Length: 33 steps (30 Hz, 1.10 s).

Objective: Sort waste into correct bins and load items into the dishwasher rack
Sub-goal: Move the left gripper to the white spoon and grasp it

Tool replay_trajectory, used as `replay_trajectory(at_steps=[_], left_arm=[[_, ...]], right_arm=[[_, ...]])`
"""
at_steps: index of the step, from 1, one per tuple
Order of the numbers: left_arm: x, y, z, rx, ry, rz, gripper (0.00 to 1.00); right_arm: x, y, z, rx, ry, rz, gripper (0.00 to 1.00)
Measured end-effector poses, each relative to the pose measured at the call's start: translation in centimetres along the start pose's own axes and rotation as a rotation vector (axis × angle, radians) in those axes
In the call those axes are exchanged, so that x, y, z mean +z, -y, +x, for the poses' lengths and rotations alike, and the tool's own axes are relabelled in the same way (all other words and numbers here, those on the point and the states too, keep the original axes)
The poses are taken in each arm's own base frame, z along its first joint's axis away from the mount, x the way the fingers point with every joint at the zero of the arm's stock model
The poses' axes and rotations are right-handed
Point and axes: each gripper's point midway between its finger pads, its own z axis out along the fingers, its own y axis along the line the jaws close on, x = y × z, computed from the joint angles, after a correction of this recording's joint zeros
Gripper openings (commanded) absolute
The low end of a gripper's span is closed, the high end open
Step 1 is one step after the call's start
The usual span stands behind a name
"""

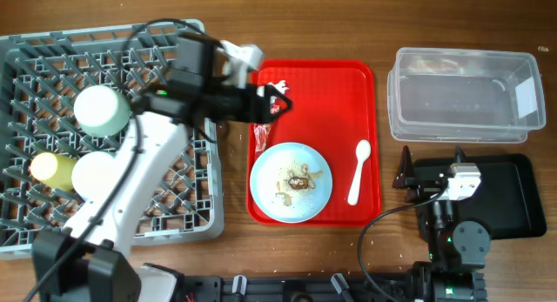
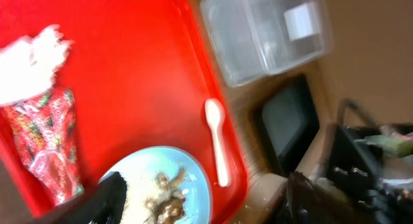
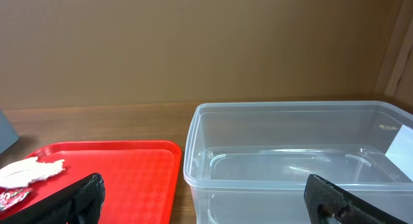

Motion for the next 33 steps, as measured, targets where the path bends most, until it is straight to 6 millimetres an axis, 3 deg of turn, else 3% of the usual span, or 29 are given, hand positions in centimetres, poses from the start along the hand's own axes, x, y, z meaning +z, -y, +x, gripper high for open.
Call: replay_trajectory(at_steps=[4, 8, 10, 13, 16, 21, 24, 30, 33], left_arm=[[7.4, 2.4, 5.3, 0.039, -0.108, -0.253, 0.58], [12.3, 3.0, 7.6, 0.018, -0.071, -0.39, 0.62], [15.1, 3.7, 9.2, -0.003, -0.061, -0.405, 0.59], [17.5, 5.2, 10.5, -0.025, -0.039, -0.38, 0.56], [18.7, 6.5, 11.3, -0.019, -0.02, -0.356, 0.56], [20.8, 3.5, 12.9, -0.014, -0.017, -0.473, 0.54], [21.5, 3.1, 13.1, -0.024, -0.004, -0.483, 0.52], [22.2, 5.0, 13.6, -0.052, 0.027, -0.436, 0.52], [22.7, 4.4, 13.9, -0.053, 0.03, -0.455, 0.5]], right_arm=[[0.0, 0.0, 0.0, 0.0, 0.0, 0.0, 1.0], [0.0, 0.0, 0.0, 0.0, 0.0, 0.0, 1.0], [0.0, 0.0, 0.0, 0.0, 0.0, 0.0, 1.0], [0.0, 0.0, 0.0, 0.0, 0.0, 0.0, 1.0], [0.0, 0.0, 0.0, 0.0, 0.0, 0.0, 1.0], [0.0, 0.0, 0.0, 0.0, 0.0, 0.0, 1.0], [0.0, 0.0, 0.0, 0.0, 0.0, 0.0, 1.0], [0.0, 0.0, 0.0, 0.0, 0.0, 0.0, 1.0], [0.0, 0.0, 0.0, 0.0, 0.0, 0.0, 1.0]])
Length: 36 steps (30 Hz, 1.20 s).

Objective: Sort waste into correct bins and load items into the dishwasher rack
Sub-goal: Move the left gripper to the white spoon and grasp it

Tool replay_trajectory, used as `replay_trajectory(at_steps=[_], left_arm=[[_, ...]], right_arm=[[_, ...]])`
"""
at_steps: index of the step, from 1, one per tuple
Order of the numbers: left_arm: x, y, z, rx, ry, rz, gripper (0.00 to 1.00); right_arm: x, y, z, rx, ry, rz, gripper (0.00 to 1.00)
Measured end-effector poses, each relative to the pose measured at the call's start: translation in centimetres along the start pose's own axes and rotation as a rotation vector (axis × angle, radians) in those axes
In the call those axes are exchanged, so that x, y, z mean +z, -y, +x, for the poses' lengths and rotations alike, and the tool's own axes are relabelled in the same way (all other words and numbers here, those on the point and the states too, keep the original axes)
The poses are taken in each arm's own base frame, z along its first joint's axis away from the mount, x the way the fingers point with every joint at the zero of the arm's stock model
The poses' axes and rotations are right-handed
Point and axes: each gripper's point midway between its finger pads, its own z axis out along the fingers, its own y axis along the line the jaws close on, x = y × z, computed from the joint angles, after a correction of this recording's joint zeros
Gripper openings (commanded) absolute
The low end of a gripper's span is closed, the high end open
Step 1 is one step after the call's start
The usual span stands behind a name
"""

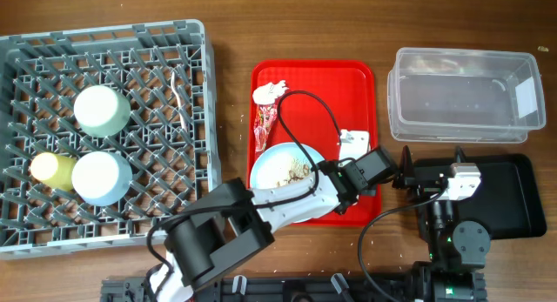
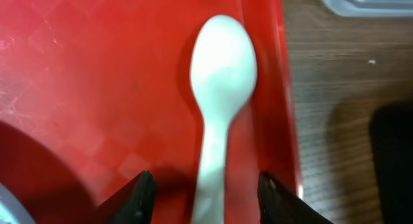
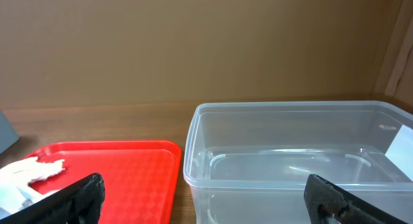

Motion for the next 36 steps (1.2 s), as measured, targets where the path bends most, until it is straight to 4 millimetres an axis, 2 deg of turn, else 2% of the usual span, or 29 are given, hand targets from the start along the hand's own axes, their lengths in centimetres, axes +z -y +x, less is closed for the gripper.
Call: replay_trajectory(at_steps=[1, 3, 4, 7, 10, 13, 19, 24, 25, 26, 27, 28, 31, 32, 34, 36], left_arm=[[0.2, 0.0, -0.3, -0.003, 0.017, -0.001, 0.46], [0.6, 0.2, -0.6, -0.01, 0.038, 0.003, 0.28], [0.8, 0.3, -0.7, -0.015, 0.042, 0.002, 0.24], [1.2, 0.4, -0.9, -0.02, 0.053, 0.005, 0.24], [1.4, 0.9, -1.1, -0.029, 0.064, 0.026, 0.16], [1.6, 1.0, -1.1, -0.03, 0.069, 0.032, 0.25], [2.2, 1.5, -1.9, -0.036, 0.105, 0.037, 0.26], [2.3, 1.4, -1.9, -0.034, 0.107, 0.031, 0.18], [2.3, 1.3, -1.9, -0.035, 0.106, 0.027, 0.12], [2.3, 1.2, -1.8, -0.032, 0.104, 0.023, 0.1], [2.3, 1.1, -1.8, -0.028, 0.1, 0.016, 0.12], [2.3, 1.0, -1.8, -0.031, 0.1, 0.012, 0.2], [2.2, 1.1, -1.7, -0.03, 0.097, 0.014, 0.31], [2.2, 1.4, -1.6, -0.029, 0.094, 0.021, 0.44], [2.1, 1.6, -1.6, -0.019, 0.095, 0.024, 0.45], [2.0, 1.6, -1.7, -0.02, 0.101, 0.021, 0.31]], right_arm=[[0.0, 0.0, 0.0, 0.0, 0.0, 0.0, 1.0], [0.0, 0.0, 0.0, 0.0, 0.0, 0.0, 1.0], [0.0, 0.0, 0.0, 0.0, 0.0, 0.0, 1.0], [0.0, 0.0, 0.0, 0.0, 0.0, 0.0, 1.0], [0.0, 0.0, 0.0, 0.0, 0.0, 0.0, 1.0], [0.0, 0.0, 0.0, 0.0, 0.0, 0.0, 1.0], [0.0, 0.0, 0.0, 0.0, 0.0, 0.002, 1.0], [0.0, 0.1, 0.0, 0.0, 0.0, 0.004, 1.0], [0.0, 0.1, 0.0, 0.0, 0.0, 0.004, 1.0], [0.0, 0.1, 0.0, 0.0, 0.0, 0.004, 1.0], [0.0, 0.1, 0.0, 0.0, 0.0, 0.004, 1.0], [0.0, 0.1, 0.0, 0.0, 0.0, 0.004, 1.0], [0.0, 0.1, 0.0, 0.003, 0.001, 0.005, 1.0], [0.0, 0.2, 0.0, 0.006, 0.001, 0.01, 1.0], [0.0, 0.4, 0.0, 0.01, 0.002, 0.019, 1.0], [0.0, 0.4, -0.1, 0.011, 0.003, 0.021, 1.0]])
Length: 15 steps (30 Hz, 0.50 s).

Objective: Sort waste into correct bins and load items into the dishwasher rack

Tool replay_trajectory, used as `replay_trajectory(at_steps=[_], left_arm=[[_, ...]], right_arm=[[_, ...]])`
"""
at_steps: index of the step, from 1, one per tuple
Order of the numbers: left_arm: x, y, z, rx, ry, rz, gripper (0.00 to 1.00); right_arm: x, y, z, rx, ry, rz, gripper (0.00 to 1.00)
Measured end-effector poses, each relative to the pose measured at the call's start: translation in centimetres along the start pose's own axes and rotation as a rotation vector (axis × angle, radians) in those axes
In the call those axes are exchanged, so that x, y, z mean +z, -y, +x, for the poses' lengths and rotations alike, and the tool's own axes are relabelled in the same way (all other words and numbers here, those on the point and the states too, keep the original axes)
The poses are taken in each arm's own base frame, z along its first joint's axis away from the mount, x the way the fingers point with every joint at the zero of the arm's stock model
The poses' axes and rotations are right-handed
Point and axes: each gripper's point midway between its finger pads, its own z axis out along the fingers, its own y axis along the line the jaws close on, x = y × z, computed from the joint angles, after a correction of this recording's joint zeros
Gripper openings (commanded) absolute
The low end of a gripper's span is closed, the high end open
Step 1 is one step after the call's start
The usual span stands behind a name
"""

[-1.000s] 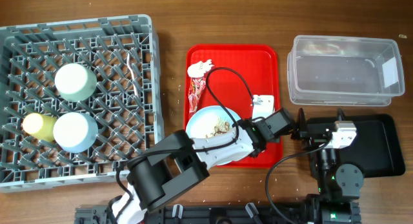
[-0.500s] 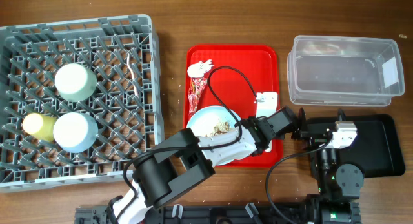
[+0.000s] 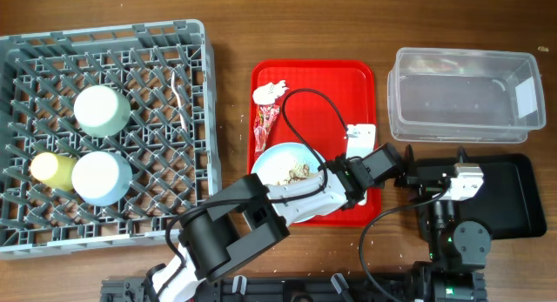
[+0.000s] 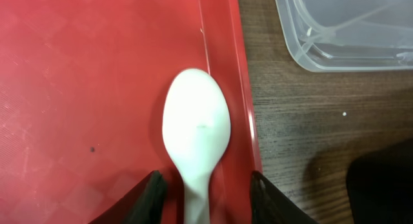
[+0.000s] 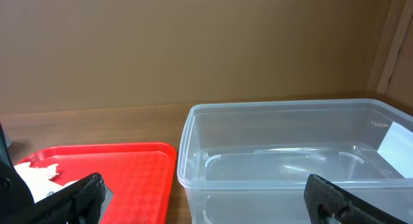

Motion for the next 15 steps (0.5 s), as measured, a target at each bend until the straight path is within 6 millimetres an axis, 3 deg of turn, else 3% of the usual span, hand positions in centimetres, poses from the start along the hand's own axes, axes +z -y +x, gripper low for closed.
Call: replay_trajectory(at_steps=[3, 15], left_arm=[[0.08, -0.23, 0.16, 0.009, 0.0, -0.011, 0.12], [0.24, -0.22, 0.17, 0.001, 0.007, -0.012, 0.04]], right_arm=[[0.0, -0.02, 0.02, 0.0, -0.001, -0.001, 1.0], [0.0, -0.01, -0.03, 0.003, 0.001, -0.001, 1.0]])
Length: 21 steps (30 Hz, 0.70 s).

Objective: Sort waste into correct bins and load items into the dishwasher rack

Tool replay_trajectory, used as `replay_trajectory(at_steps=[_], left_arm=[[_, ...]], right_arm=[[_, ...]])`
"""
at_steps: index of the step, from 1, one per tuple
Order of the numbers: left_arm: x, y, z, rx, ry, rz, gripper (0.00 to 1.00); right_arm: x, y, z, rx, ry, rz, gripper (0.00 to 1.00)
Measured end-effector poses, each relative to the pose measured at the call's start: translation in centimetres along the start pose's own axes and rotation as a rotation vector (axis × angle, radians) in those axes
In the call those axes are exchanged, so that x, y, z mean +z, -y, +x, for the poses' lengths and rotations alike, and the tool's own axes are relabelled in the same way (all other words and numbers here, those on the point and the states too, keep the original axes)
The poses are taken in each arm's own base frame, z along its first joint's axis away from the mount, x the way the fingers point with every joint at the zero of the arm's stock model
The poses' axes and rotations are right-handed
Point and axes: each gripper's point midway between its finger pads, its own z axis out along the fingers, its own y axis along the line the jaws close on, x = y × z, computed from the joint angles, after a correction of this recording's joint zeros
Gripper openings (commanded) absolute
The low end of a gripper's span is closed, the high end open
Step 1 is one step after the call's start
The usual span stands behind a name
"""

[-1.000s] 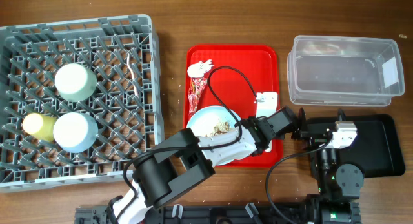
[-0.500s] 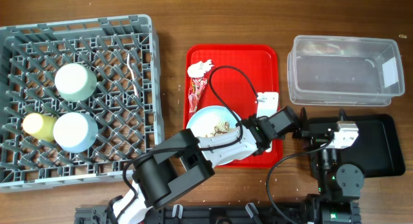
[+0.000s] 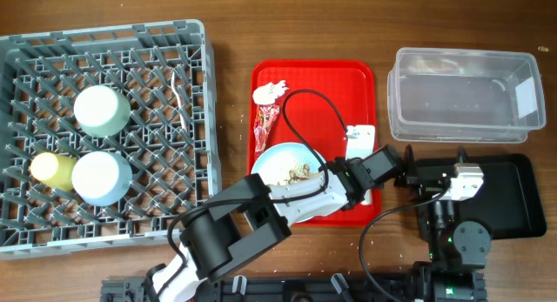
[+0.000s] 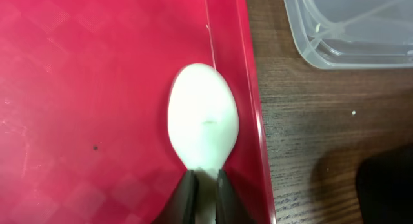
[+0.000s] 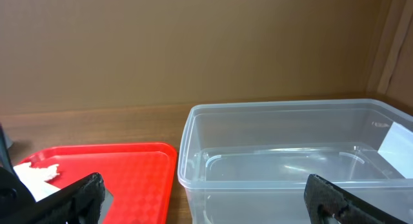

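A white plastic spoon (image 4: 203,114) lies on the red tray (image 3: 313,84) close to its right rim. My left gripper (image 4: 201,188) is shut on the spoon's handle just below the bowl. In the overhead view the left gripper (image 3: 372,170) covers the spoon. A blue plate (image 3: 280,171) with food scraps sits at the tray's front left. A red wrapper (image 3: 264,121) and a crumpled white napkin (image 3: 271,92) lie behind the plate. My right gripper (image 3: 409,176) rests open beside the tray, holding nothing.
The grey dishwasher rack (image 3: 174,93) on the left holds a green cup (image 3: 102,110), a blue cup (image 3: 100,177) and a yellow cup (image 3: 50,169). A clear plastic bin (image 3: 466,93) stands at the back right. A black bin (image 3: 509,193) lies in front of it, under the right arm.
The left fingers stood apart on either side of the spoon's handle. Now they are shut on it. The spoon lies in the same spot on the tray. The right arm is unchanged.
First my left gripper hung over the tray's back left corner, near the wrapper and the rack. Then it was low over the spoon at the tray's right side, fingers apart. It stayed astride the handle, and now it grips it.
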Motion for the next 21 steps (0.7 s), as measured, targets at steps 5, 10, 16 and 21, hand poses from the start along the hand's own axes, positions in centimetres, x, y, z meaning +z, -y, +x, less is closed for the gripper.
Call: replay_trajectory(at_steps=[5, 10, 16, 21], left_arm=[[-0.06, 0.08, -0.28, -0.004, 0.006, 0.004, 0.08], [-0.04, -0.06, -0.15, -0.016, -0.027, 0.018, 0.33], [-0.43, 0.35, -0.04, -0.013, -0.046, 0.035, 0.57], [-0.54, 0.33, -0.03, -0.006, -0.047, 0.029, 0.57]], right_arm=[[0.0, 0.04, 0.01, 0.0, 0.0, 0.002, 1.0], [0.0, -0.01, 0.04, 0.0, -0.002, -0.001, 1.0], [0.0, -0.02, 0.06, 0.0, -0.002, -0.001, 1.0], [0.0, -0.01, 0.06, 0.0, -0.002, -0.001, 1.0]])
